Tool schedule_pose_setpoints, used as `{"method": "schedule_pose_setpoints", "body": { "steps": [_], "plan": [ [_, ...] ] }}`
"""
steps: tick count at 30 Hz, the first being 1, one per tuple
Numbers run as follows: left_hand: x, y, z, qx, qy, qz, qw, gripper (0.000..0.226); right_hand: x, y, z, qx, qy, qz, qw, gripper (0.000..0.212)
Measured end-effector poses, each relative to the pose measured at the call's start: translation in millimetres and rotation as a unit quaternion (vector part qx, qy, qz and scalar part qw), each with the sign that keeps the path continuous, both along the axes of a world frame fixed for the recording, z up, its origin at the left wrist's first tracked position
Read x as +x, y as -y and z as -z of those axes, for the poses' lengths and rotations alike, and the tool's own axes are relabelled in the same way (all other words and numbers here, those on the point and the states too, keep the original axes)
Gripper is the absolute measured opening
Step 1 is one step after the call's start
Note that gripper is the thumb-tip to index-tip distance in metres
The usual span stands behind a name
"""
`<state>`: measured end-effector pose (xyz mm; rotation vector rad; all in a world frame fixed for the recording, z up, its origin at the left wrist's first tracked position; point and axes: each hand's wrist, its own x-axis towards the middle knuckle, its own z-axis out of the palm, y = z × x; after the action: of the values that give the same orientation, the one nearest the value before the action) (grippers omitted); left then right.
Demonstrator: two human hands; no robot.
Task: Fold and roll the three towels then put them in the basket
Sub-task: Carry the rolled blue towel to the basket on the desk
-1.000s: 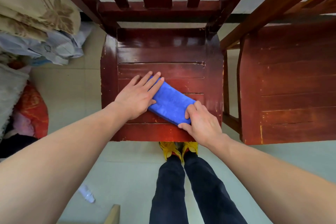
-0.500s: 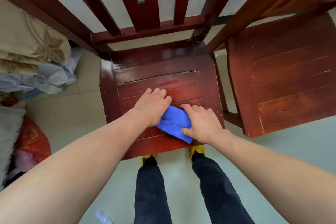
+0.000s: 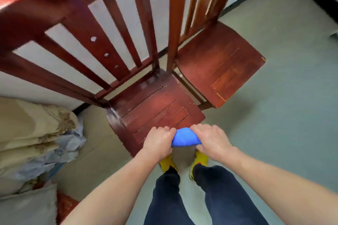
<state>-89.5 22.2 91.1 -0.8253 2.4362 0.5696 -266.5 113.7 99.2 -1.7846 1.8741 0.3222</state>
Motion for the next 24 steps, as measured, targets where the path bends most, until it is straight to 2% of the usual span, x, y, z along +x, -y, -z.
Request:
{"method": "schedule_pose_setpoints", "body": {
  "steps": [2, 6, 11, 15, 21, 23, 24],
  "plan": [
    [-25.7, -11.8, -35.6, -0.023, -0.011, 0.059, 0.998, 0.032, -17.0, -31.8, -31.5, -0.013, -0.010, 0.059, 0.998, 0.049],
    [-82.4, -42.1, -87.7, -0.074, -0.038, 0.149, 0.985, 0.040, -52.1, -90.9, -81.2, -0.042, -0.051, 0.153, 0.986, 0.051],
    [-172.6, -119.1, -141.9, -0.118, -0.076, 0.275, 0.951, 0.046, -105.9, -204.8, -138.8, -0.098, -0.087, 0.264, 0.956, 0.055],
    [-250.7, -220.4, -178.4, -0.150, -0.119, 0.364, 0.912, 0.047, -148.2, -326.1, -175.2, -0.136, -0.128, 0.349, 0.918, 0.055],
    [-361.3, -392.3, -224.7, -0.176, -0.180, 0.466, 0.848, 0.051, -212.2, -517.3, -217.5, -0.125, -0.188, 0.443, 0.868, 0.051],
    [-404.8, -465.3, -242.8, -0.183, -0.198, 0.518, 0.812, 0.049, -233.1, -594.3, -234.1, -0.120, -0.215, 0.490, 0.836, 0.051],
    [-417.3, -483.3, -249.1, -0.181, -0.200, 0.526, 0.807, 0.049, -240.7, -612.7, -240.3, -0.124, -0.222, 0.494, 0.831, 0.051]
  ]
}}
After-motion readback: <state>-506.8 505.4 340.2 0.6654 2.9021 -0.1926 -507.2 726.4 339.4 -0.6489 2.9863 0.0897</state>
